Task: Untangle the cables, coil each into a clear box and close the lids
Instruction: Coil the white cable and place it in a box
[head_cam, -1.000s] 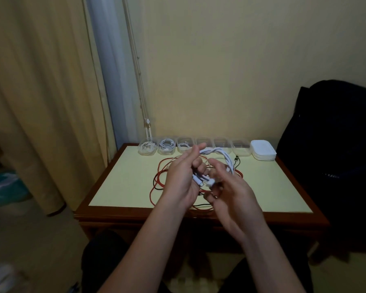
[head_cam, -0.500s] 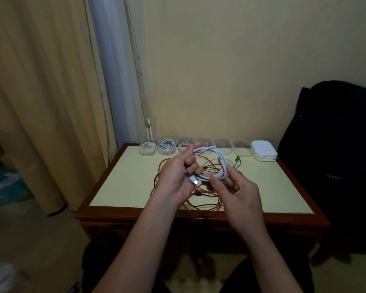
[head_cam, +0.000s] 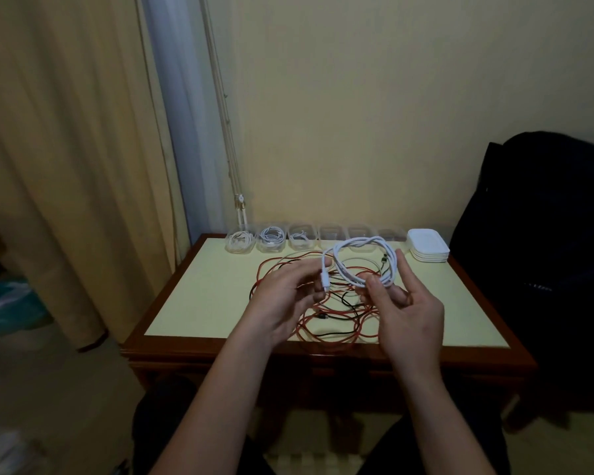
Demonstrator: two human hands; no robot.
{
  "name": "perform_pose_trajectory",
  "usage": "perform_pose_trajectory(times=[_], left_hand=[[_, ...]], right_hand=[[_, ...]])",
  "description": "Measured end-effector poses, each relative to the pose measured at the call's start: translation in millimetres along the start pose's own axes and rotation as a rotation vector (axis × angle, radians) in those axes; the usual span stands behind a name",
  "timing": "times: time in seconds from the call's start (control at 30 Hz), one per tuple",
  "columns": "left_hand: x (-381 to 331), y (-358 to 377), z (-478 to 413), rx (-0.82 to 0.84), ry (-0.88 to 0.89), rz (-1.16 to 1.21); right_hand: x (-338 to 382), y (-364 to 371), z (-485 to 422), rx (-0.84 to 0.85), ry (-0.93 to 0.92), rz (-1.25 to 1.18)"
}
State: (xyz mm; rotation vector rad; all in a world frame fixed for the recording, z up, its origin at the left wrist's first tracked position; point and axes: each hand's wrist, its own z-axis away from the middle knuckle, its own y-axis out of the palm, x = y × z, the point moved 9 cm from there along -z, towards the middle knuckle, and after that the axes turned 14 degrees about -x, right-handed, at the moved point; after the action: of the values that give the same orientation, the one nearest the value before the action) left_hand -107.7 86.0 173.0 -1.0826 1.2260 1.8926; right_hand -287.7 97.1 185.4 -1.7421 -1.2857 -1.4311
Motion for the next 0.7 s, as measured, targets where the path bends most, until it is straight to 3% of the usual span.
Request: perform_pose_trajectory(times=[0.1,0.3,0.53,0.7], left_hand=[[4.8,7.6,2.9,0.093,-0.060,0.068],[6.8,0.2,-7.4,-0.038,0.095,-0.002],[8.7,10.6,-9.7,0.029,0.111,0.114],[4.5,11.9,-35.1,0.055,0.220,-0.183]], right_hand=[[-2.0,3.6,2.7,0.015,0.006,-0.020],[-2.8,19.9,12.7,0.133,0.087,-0.134],[-13.2,24.5,5.9,0.151,0.205,-0.204],[-28.4,29.6,-21.6,0.138,0.211,-0.147]])
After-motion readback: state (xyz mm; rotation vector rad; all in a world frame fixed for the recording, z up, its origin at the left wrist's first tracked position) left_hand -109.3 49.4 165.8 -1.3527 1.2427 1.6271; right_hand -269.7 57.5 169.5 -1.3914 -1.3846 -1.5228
